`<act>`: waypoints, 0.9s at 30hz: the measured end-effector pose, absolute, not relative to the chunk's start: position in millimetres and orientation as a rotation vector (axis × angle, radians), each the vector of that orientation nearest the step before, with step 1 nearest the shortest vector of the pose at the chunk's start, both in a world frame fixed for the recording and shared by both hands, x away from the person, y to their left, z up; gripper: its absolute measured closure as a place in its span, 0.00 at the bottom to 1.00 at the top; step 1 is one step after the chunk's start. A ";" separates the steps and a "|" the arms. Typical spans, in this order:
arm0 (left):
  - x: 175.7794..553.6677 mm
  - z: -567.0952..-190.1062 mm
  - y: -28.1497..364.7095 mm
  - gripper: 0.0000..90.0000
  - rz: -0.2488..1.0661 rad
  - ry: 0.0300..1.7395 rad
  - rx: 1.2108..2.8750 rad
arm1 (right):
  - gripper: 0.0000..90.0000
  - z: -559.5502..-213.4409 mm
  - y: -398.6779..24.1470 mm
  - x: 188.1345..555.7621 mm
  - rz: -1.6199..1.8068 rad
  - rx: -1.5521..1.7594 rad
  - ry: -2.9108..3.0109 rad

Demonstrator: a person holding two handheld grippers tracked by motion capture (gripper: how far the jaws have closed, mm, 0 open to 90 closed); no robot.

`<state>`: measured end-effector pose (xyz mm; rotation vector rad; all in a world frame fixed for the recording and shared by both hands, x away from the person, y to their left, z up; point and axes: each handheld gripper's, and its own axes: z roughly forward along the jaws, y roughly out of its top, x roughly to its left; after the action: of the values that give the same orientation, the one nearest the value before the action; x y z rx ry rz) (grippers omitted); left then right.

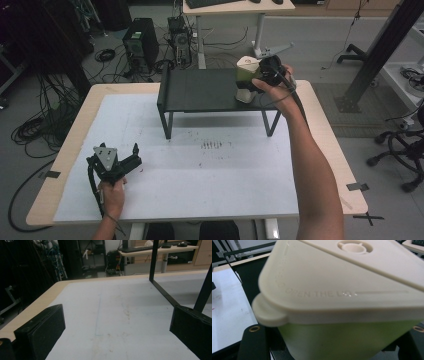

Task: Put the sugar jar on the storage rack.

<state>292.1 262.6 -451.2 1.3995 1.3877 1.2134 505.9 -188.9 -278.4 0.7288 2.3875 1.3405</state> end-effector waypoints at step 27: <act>292.0 -451.2 262.4 0.00 1.215 1.388 1.402 | 0.31 -278.1 -188.6 506.4 1.334 0.716 2.390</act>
<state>292.0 262.4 -451.2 1.4017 1.3884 1.2152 506.4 -188.6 -278.1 0.7156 2.3903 1.3339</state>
